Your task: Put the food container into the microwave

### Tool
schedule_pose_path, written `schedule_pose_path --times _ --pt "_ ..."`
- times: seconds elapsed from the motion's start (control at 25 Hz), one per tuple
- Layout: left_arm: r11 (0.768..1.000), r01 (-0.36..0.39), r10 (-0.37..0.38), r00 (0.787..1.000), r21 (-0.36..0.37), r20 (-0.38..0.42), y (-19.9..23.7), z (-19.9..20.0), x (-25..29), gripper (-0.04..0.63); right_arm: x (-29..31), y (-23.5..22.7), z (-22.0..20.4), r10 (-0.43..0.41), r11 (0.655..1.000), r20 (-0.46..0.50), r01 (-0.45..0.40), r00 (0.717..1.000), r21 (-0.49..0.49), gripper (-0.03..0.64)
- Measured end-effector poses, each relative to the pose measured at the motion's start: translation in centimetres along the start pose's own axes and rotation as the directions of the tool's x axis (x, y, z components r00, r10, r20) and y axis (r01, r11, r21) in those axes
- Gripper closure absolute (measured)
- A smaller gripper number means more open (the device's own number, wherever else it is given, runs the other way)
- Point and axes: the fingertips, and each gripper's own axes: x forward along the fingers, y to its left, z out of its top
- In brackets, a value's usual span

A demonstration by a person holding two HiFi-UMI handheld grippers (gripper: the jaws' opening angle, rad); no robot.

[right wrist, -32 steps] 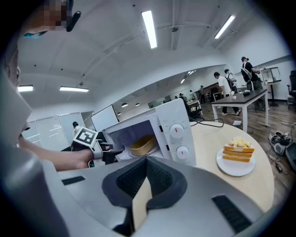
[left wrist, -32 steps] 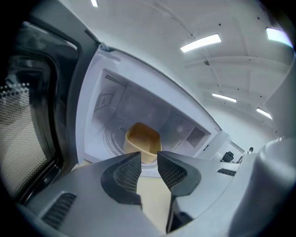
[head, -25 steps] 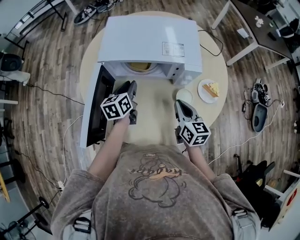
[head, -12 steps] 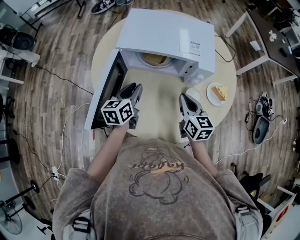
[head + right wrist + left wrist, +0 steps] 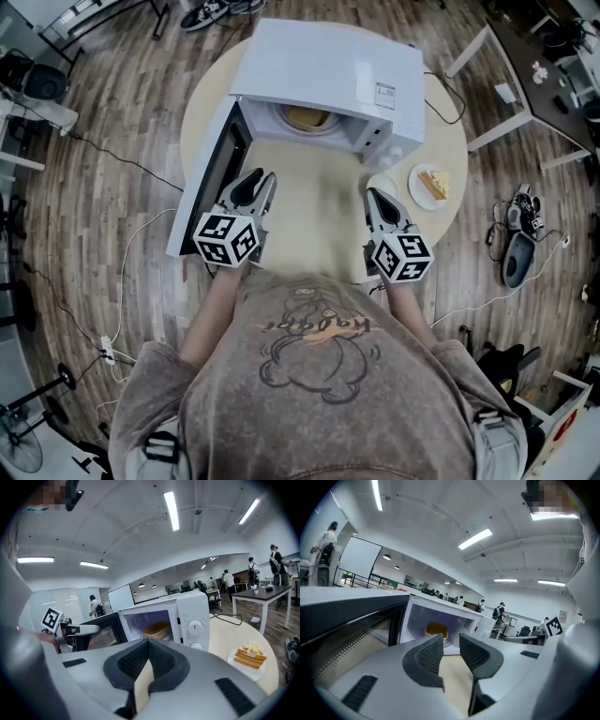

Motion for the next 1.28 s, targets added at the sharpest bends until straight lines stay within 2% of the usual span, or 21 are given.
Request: schedule_pose_path --times 0.2,0.56,1.28 --pt "1.000 -0.016 0.016 0.999 0.008 0.032 0.1 0.3 -0.3 0.507 -0.6 -0.4 0.4 -0.016 1.000 0.023 0.016 1.000 -0.007 0.615" --pt "0.998 -0.052 0.050 0.998 0.045 0.040 0.5 0.1 -0.6 0.562 -0.8 -0.1 0.1 -0.022 1.000 0.031 0.022 0.999 -0.005 0.615" --pt "0.998 -0.065 0.065 0.996 0.003 0.059 0.8 0.3 -0.8 0.565 -1.0 0.7 -0.6 -0.007 1.000 0.019 0.007 1.000 -0.016 0.615"
